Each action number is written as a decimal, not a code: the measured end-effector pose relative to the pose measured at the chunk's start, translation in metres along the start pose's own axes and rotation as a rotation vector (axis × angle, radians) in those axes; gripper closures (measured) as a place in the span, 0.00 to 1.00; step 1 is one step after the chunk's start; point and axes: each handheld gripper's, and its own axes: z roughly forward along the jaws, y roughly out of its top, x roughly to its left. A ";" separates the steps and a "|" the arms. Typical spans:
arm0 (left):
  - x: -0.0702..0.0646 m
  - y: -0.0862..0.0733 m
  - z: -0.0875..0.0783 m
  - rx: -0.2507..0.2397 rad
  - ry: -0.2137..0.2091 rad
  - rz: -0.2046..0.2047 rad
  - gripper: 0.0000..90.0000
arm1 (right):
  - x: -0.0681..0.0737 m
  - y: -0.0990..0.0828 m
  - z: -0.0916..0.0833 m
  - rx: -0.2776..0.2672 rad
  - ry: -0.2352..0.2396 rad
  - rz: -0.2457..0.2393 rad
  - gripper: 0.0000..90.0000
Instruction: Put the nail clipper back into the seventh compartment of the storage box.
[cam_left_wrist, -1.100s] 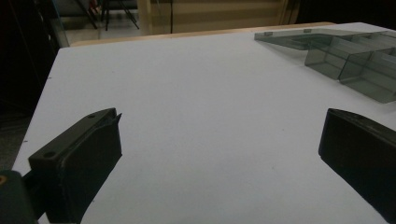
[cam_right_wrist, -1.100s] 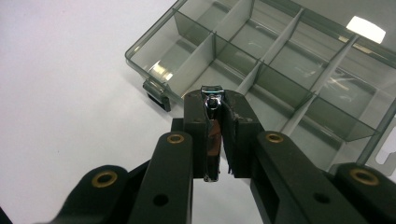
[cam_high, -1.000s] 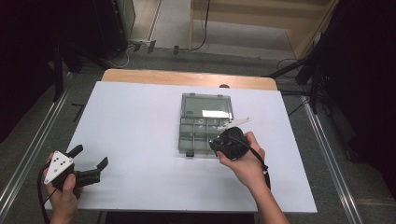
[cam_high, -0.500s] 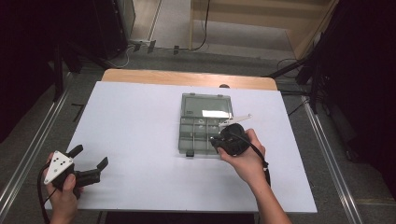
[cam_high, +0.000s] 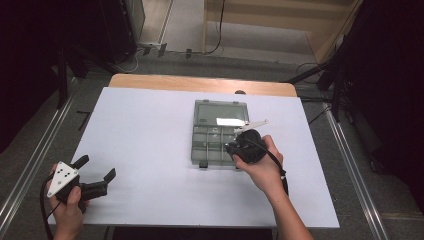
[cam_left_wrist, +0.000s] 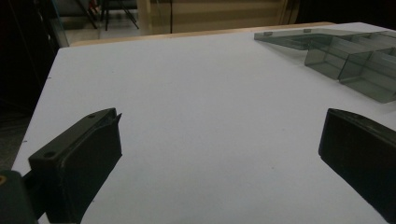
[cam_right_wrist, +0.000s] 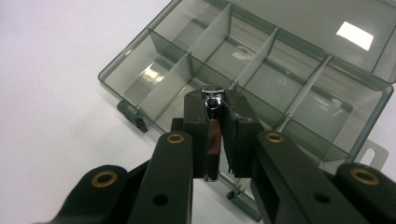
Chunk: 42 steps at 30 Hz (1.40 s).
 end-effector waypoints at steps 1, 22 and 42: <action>0.000 0.000 0.000 0.000 0.000 0.000 0.00 | -0.001 0.000 0.001 0.001 0.001 -0.002 0.92; 0.000 0.000 0.000 0.001 -0.003 0.001 0.00 | -0.010 -0.004 0.022 0.011 -0.010 -0.039 0.91; 0.000 0.000 0.000 0.000 -0.003 0.000 0.00 | -0.016 -0.010 0.038 0.064 -0.027 -0.020 0.79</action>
